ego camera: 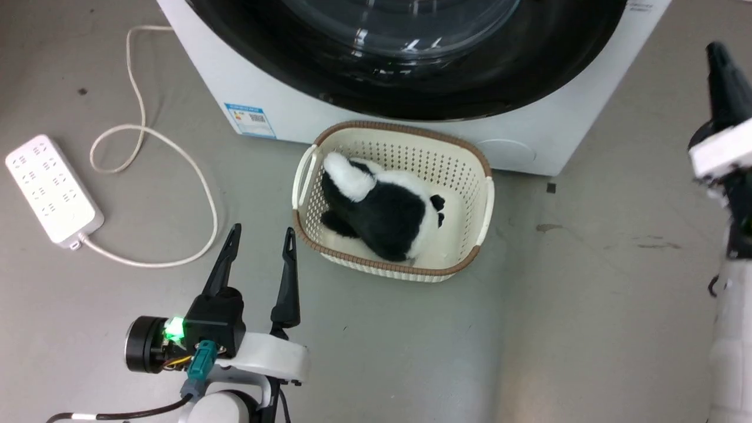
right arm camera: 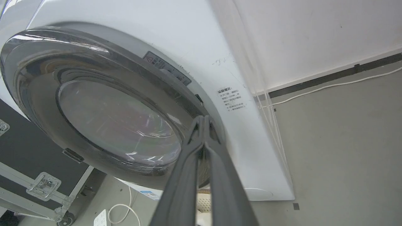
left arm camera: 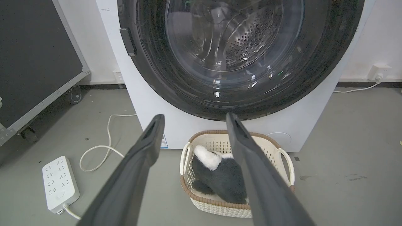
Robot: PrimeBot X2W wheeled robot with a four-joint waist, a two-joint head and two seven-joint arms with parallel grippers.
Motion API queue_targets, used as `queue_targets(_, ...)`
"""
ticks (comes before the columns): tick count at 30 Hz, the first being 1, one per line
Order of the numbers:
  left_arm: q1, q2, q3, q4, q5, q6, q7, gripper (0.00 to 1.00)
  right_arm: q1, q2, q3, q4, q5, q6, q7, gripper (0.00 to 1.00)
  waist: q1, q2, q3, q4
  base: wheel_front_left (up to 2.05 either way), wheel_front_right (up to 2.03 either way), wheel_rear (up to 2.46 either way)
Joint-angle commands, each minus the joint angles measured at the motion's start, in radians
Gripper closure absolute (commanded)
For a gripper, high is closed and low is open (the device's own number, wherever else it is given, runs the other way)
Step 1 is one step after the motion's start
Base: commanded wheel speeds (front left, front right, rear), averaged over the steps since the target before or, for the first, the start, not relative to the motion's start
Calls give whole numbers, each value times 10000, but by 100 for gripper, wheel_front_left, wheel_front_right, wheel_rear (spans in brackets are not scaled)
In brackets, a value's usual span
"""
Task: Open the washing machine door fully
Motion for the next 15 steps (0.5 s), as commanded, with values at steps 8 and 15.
queue_targets(8, -260, 8, -262, -111, -26, 188, -272, 0, -2048, -30, -1264, 1823, 709, -4, 1144, 100, -1, -1, 489, 329, 0, 0, 0)
queue_targets(15, -377, 8, -476, -151, -64, 281, -418, 0, -3630, -266, -2248, 3524, 706, -5, 2000, 100, -1, -1, 862, 604, 0, 0, 0)
